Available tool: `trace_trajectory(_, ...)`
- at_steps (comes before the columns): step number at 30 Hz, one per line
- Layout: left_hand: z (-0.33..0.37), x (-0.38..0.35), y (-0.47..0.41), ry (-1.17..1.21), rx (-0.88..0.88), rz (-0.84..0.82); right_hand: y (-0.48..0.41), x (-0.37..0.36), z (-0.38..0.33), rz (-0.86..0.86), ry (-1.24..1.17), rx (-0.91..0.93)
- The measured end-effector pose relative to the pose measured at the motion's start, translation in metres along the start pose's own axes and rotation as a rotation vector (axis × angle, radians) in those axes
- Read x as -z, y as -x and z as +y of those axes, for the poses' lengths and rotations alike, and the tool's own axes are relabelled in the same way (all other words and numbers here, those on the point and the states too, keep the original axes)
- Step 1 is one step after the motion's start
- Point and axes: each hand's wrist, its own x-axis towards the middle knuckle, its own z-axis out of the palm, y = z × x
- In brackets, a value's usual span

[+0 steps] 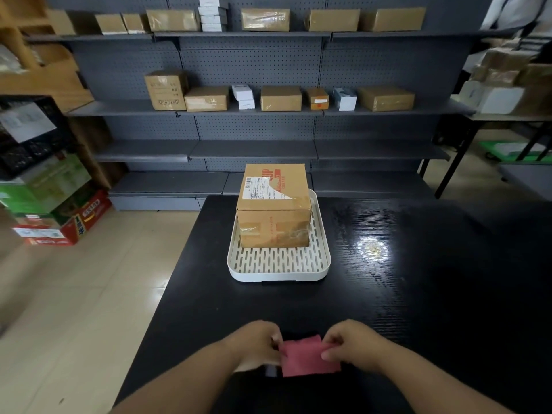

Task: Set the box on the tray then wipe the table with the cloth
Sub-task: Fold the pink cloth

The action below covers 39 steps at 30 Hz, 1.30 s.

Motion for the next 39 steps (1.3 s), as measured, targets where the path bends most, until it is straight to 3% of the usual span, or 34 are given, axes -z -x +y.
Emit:
trace_trajectory(3,-0.006,-0.002,-0.011,0.237,0.094,0.16,-0.008,-0.011,0.0,0.18,-0.115,-0.103)
trace_trajectory(5,-0.006,-0.011,-0.016,0.269,0.169,0.249,-0.012,-0.021,-0.003,0.351,-0.072,-0.14)
trace_trajectory(7,-0.003,-0.022,-0.019,0.093,0.155,0.38,-0.015,-0.03,-0.003,0.488,0.041,-0.125)
trace_trajectory(9,0.002,-0.029,-0.016,-0.199,0.034,0.514,-0.005,-0.033,-0.013,0.535,0.222,0.054)
trace_trajectory(12,0.001,-0.035,-0.012,-0.531,-0.193,0.483,0.003,-0.04,-0.008,0.447,0.359,0.321)
trace_trajectory(15,-0.012,-0.034,-0.01,-0.641,-0.322,0.361,0.007,-0.043,0.002,0.364,0.421,0.342)
trace_trajectory(20,-0.022,-0.029,-0.005,-0.631,-0.333,0.296,0.004,-0.039,0.006,0.211,0.418,0.242)
trace_trajectory(32,-0.013,-0.028,-0.011,-0.703,-0.324,0.219,-0.005,-0.028,-0.011,0.206,0.443,0.174)
trace_trajectory(39,0.0,0.001,-0.015,-0.682,-0.279,0.29,-0.019,0.012,-0.028,0.123,0.352,0.124)
